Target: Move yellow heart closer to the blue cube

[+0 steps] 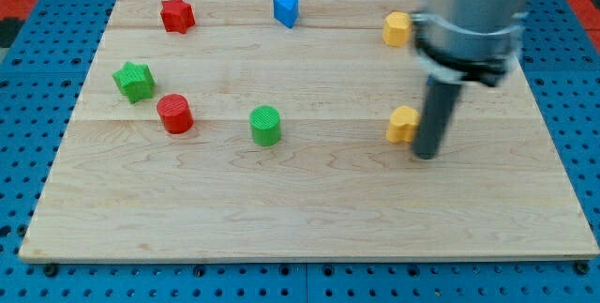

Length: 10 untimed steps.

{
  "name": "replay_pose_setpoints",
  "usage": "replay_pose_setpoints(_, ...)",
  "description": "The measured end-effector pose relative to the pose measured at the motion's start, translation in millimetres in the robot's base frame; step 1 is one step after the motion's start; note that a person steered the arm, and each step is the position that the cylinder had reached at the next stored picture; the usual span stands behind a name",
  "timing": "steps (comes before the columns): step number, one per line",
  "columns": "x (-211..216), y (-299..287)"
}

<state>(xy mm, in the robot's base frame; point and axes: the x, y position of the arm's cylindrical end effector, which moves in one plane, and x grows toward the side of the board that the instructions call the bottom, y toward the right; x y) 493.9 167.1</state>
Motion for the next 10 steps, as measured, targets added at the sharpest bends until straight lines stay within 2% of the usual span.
replay_pose_setpoints(1, -3.7, -11.6)
replay_pose_setpoints(3, -50.7, -36.0)
replay_pose_setpoints(4, -74.0, -79.2)
replay_pose_setpoints(5, -60.3, -51.9)
replay_pose_setpoints(6, -82.5, -77.8)
replay_pose_setpoints(7, -137.1, -82.9)
replay_pose_setpoints(8, -166.4, -89.9)
replay_pose_setpoints(9, -163.3, -151.9)
replay_pose_setpoints(10, -121.3, -119.3)
